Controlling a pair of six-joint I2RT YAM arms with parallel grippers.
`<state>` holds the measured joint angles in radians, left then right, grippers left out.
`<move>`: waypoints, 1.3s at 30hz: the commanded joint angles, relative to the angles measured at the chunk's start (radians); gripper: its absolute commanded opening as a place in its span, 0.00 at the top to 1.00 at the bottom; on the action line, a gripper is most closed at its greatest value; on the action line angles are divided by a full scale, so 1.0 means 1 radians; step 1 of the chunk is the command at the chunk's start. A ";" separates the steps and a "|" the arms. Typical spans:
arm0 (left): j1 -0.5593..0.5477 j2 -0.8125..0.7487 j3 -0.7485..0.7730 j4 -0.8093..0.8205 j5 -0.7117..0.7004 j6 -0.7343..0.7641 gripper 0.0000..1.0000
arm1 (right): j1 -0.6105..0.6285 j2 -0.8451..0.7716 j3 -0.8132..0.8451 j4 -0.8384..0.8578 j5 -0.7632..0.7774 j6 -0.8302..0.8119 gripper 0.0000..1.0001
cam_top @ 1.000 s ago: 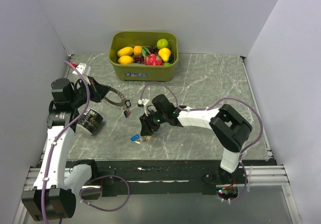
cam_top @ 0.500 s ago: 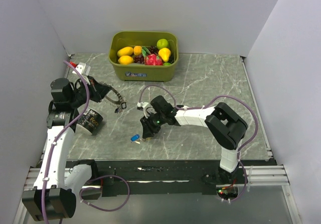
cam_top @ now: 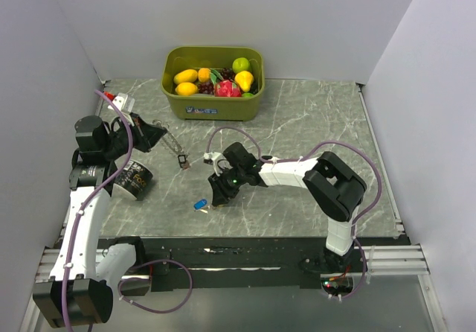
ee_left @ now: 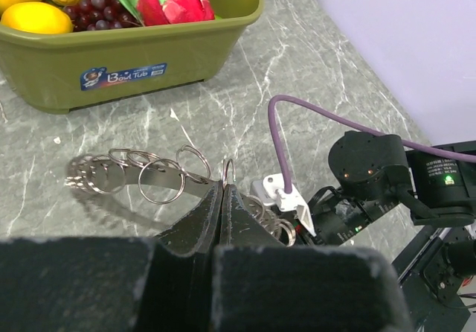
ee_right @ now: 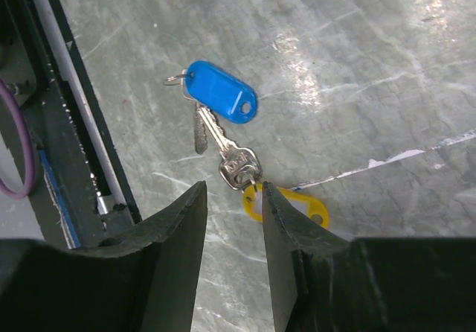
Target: Put the keys on the keyring
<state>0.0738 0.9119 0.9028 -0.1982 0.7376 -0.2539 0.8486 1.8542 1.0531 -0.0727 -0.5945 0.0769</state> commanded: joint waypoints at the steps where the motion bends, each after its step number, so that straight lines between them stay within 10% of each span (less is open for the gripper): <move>1: 0.007 -0.018 -0.005 0.085 0.043 -0.015 0.99 | 0.003 0.028 0.036 -0.009 0.025 -0.003 0.56; 26: 0.007 -0.019 -0.007 0.091 0.063 -0.016 0.99 | 0.032 0.049 0.047 -0.002 0.009 -0.009 0.54; 39: 0.007 -0.018 -0.008 0.100 0.077 -0.019 0.99 | 0.053 0.100 0.097 -0.024 0.061 0.011 0.76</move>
<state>0.0753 0.9115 0.8875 -0.1764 0.7780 -0.2577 0.8936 1.9324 1.1194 -0.0864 -0.5816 0.0841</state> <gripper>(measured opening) 0.024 0.290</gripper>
